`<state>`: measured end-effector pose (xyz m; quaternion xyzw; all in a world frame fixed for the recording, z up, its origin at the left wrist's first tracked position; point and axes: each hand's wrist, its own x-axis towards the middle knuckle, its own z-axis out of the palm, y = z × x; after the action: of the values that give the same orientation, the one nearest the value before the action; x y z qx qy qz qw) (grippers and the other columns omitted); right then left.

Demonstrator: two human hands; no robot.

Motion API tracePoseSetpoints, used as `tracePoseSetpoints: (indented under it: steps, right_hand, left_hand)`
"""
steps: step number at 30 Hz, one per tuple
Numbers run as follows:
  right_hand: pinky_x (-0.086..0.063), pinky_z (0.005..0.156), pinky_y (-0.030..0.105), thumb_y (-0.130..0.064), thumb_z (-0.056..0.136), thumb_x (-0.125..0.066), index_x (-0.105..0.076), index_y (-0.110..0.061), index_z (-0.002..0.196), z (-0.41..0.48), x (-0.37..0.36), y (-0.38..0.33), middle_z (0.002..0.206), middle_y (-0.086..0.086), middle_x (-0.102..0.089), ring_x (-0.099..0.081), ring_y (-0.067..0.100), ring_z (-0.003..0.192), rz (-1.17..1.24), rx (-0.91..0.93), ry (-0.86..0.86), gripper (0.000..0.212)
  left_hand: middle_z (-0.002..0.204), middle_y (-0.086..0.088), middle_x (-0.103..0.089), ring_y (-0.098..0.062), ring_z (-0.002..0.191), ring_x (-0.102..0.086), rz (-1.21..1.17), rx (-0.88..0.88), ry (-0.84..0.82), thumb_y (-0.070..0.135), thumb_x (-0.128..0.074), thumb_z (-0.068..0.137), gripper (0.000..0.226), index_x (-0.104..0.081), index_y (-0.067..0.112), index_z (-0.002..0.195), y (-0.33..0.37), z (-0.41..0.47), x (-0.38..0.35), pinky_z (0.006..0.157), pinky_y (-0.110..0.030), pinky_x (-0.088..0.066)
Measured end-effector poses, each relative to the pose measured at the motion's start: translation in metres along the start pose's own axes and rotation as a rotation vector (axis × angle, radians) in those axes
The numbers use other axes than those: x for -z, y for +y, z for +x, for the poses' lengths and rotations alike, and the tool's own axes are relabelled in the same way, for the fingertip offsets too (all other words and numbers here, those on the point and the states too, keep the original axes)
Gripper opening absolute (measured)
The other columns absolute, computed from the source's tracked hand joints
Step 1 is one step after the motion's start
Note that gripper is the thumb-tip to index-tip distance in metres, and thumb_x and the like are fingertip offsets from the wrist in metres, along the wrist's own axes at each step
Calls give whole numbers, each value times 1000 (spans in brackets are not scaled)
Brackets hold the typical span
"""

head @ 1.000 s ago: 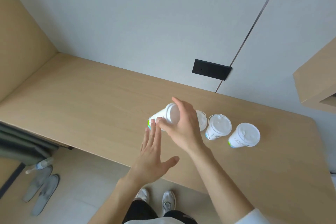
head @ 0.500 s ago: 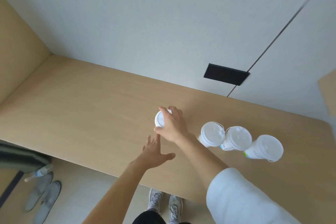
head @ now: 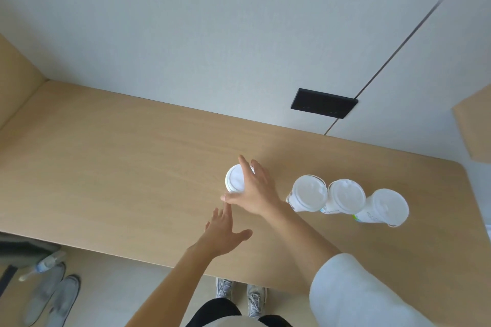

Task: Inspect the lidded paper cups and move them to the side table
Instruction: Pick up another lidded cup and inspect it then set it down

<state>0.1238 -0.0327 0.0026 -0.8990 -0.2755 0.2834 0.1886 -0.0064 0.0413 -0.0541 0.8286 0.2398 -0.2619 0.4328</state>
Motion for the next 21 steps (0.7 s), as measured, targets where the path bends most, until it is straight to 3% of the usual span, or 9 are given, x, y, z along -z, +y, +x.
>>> tracePoseSetpoints:
  steps: [2,5,11,17,21]
  right_hand:
    - [-20,124,44,-68,77,-78,-11,-27,166,-12,8,9,168,6,-24,-23,30,154,0,16,47,119]
    - [-17,125,43,-66,82,-75,-17,-24,165,-37,29,42,169,5,-24,-22,28,156,-6,43,125,109]
    - [2,127,52,-60,81,-75,-12,-30,165,-62,73,126,170,3,-13,-6,22,160,-217,-56,113,109]
    - [14,124,60,-50,77,-79,-20,-27,162,-62,71,151,158,-2,-35,-22,19,154,-283,-17,70,105]
    - [30,112,58,-54,76,-77,-31,-27,157,-63,66,152,148,-3,-50,-34,25,146,-374,19,144,97]
  left_hand:
    - [173,1,-11,-31,158,-19,46,-49,6,64,-52,92,102,6,22,164,0,-7,-5,124,-46,-25]
    - [173,-1,-16,-18,159,-19,91,-110,-26,52,-48,104,83,-7,15,165,16,-21,-18,126,-31,-19]
    - [175,0,3,-29,161,0,285,-239,25,51,-54,101,96,11,20,164,76,-4,-31,127,-42,-19]
    - [174,-3,9,-32,161,5,308,-195,-19,46,-60,99,102,17,24,162,109,23,-46,128,-47,-17]
    - [174,-4,8,-33,161,5,287,-174,-14,45,-58,100,99,15,24,163,113,17,-52,129,-45,-13]
